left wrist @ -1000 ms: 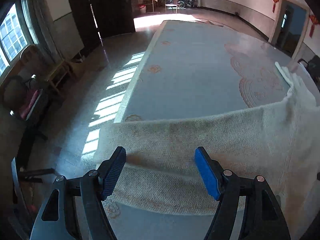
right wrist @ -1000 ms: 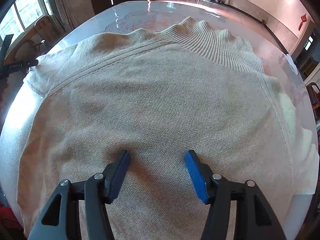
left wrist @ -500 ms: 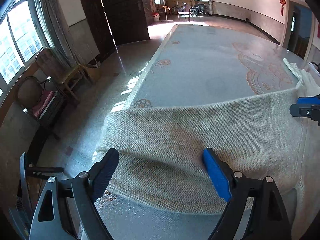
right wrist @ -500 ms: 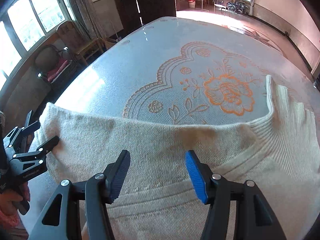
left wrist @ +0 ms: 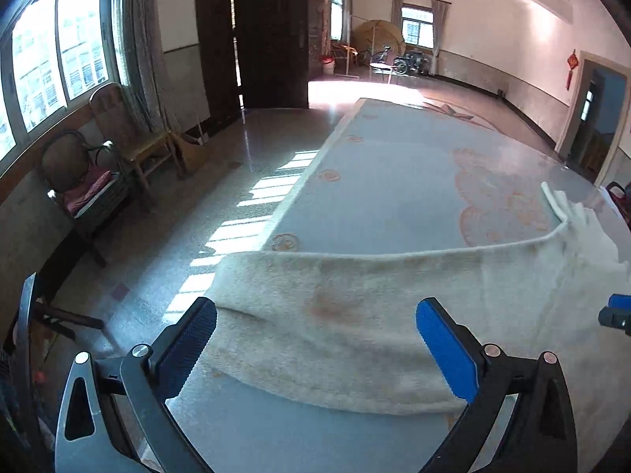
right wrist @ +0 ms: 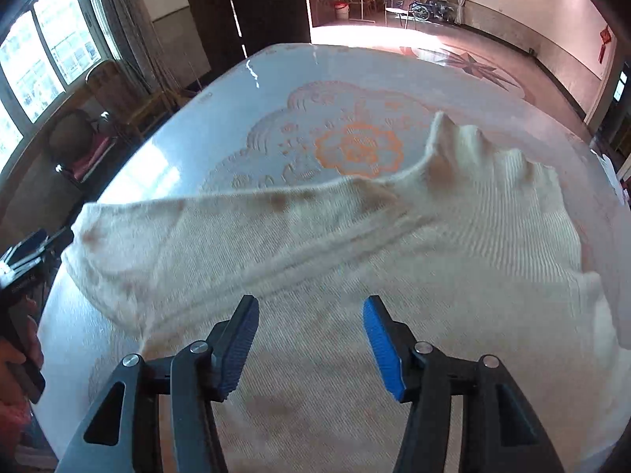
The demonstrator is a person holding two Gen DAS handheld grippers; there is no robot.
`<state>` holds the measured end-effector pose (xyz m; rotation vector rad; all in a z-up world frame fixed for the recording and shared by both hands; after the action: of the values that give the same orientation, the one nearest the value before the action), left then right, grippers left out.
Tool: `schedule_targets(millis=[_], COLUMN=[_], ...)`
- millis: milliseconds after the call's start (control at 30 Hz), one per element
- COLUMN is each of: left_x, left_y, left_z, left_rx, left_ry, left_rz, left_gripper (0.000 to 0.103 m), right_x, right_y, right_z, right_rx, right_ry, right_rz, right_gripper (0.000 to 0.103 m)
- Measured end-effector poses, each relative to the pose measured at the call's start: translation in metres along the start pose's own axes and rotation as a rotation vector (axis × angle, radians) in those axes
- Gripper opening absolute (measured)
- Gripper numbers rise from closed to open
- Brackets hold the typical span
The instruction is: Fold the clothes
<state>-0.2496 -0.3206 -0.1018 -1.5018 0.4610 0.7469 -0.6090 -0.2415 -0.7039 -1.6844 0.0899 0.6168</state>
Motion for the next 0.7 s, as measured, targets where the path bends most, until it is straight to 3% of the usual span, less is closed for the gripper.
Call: schedule_targets(millis=[33,200,300,400,467,500,567,700], left_x=[0.004,0.054,0.098,0.137,0.162,0.167,0.179,0.190], left_y=[-0.007,-0.044,-0.062,-0.071,-0.078,-0.087,-0.101,-0.122], left_z=[0.024,0.146,0.199,0.215,0.213,0.209,0.193,0.169], left_rx=[0.054,0.309,0.376,0.369,0.308,0.312,0.288,0.219], left_ry=[0.032,0.215,0.334,0.444,0.515,0.505,0.499,0.447], left_rz=[0.000,-0.080,-0.137,-0.173,-0.165,-0.110,-0.084,-0.109], left_gripper=[0.102,0.102,0.102,0.102,0.102,0.103,0.103,0.103], right_x=[0.029,0.117,0.169,0.202,0.231,0.241,0.262,0.295], right_y=[-0.020,-0.030,-0.060,-0.076,-0.076,-0.075,-0.075,-0.086], right_z=[0.011,0.045,0.069,0.065,0.062,0.064,0.069,0.099], right_rx=[-0.001,0.080,0.086,0.092,0.086,0.093,0.104,0.110], right_ry=[0.010,0.048,0.073,0.044,0.002,-0.008,-0.023,0.021], right_rz=[-0.015,-0.109,-0.125,-0.128,-0.129,-0.122,-0.108,-0.068], right_gripper=[0.056,0.056,0.056,0.056,0.056,0.056,0.061,0.062])
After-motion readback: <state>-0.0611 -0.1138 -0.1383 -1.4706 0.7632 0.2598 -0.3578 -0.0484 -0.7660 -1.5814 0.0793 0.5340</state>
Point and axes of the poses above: each gripper's, at about its wrist camera, not at the fingertips, and y roughly the way its jaws point, z to its right, x to its underside, the point moved 6 cm from there along y, roughly the way its jaws point, and after that the axes turned 1 degree about x, right-handed, at the moved point
